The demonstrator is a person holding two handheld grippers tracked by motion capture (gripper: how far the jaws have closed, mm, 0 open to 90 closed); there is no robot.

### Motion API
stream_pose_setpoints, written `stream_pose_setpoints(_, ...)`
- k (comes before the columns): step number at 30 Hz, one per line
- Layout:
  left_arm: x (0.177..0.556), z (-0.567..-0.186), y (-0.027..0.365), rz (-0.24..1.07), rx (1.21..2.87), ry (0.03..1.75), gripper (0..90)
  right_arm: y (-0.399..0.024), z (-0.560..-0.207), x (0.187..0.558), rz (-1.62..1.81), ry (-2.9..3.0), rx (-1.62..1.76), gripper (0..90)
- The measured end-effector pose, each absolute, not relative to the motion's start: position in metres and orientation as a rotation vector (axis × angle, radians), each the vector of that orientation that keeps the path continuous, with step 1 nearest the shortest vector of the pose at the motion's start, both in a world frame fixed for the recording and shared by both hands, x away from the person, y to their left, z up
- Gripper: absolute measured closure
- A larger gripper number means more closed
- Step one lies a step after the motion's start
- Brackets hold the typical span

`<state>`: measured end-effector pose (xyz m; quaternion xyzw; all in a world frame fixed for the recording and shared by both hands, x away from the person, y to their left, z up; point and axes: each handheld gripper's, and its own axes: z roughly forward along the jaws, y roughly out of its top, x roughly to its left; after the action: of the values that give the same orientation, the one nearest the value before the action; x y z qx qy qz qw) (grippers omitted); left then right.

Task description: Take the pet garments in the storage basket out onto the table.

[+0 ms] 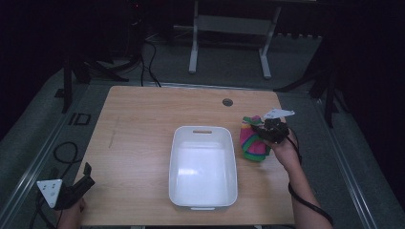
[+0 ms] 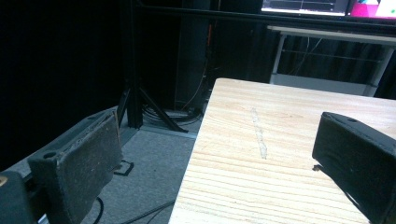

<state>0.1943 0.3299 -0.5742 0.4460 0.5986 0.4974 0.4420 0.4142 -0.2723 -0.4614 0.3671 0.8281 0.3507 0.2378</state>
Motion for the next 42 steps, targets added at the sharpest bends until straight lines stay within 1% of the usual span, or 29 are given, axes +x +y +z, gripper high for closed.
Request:
stream_pose_setpoints(15, 0.194, -0.574, 0.33, 1.234, 1.108, 1.483, 1.9, -0.273, -0.535, 0.434, 0.882, 2.303, 1.118, 71.0)
stream_pose_setpoints(19, 0.194, -0.574, 0.329, 1.237, 1.111, 1.482, 1.8, -0.271, -0.545, 0.436, 0.888, 2.322, 1.14, 68.9)
stream_pose_setpoints(22, 0.194, -0.574, 0.33, 1.235, 1.109, 1.483, 1.8, -0.269, -0.546, 0.437, 0.894, 2.316, 1.165, 67.3)
stream_pose_setpoints(25, 0.194, -0.574, 0.33, 1.234, 1.109, 1.483, 1.9, -0.267, -0.543, 0.438, 0.88, 2.326, 1.168, 61.0)
stream_pose_setpoints(29, 0.194, -0.574, 0.33, 1.234, 1.109, 1.484, 1.8, -0.268, -0.536, 0.436, 0.913, 2.344, 1.156, 46.7)
stream_pose_setpoints(32, 0.194, -0.574, 0.329, 1.235, 1.108, 1.484, 1.9, -0.27, -0.527, 0.433, 0.922, 2.343, 1.149, 38.6)
stream_pose_setpoints(38, 0.194, -0.574, 0.329, 1.236, 1.108, 1.484, 1.9, -0.273, -0.509, 0.425, 0.97, 2.318, 1.152, 25.1)
stream_pose_setpoints(42, 0.194, -0.574, 0.33, 1.236, 1.107, 1.485, 1.9, -0.28, -0.499, 0.415, 1.022, 2.275, 1.163, 17.9)
